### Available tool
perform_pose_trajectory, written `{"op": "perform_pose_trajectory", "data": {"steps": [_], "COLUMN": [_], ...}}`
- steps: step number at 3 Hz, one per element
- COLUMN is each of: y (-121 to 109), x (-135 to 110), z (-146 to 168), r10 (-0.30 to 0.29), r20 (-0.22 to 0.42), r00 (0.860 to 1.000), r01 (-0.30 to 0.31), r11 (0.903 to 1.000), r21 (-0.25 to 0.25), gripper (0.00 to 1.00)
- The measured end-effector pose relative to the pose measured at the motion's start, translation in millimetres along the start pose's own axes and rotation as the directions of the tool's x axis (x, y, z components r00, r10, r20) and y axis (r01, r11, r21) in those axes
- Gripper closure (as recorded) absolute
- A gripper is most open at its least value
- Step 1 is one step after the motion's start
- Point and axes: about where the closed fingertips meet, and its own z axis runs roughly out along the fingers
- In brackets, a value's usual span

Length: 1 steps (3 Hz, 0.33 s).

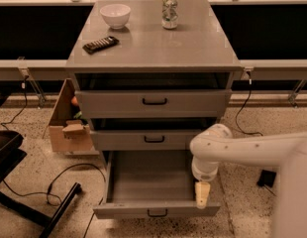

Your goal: Open bottom drawer

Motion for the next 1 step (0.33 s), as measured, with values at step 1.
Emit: {"op": "perform_pose_trajectory", "data": {"steps": [1], "y": [19.5], "x": [28.2], "z": [-54.3], "r10": [0.012], "r20": [0.104], "r00": [0.995], "r01": [-0.016], "r11": [0.9989], "r21": [0.045], "gripper": [0.00]}}
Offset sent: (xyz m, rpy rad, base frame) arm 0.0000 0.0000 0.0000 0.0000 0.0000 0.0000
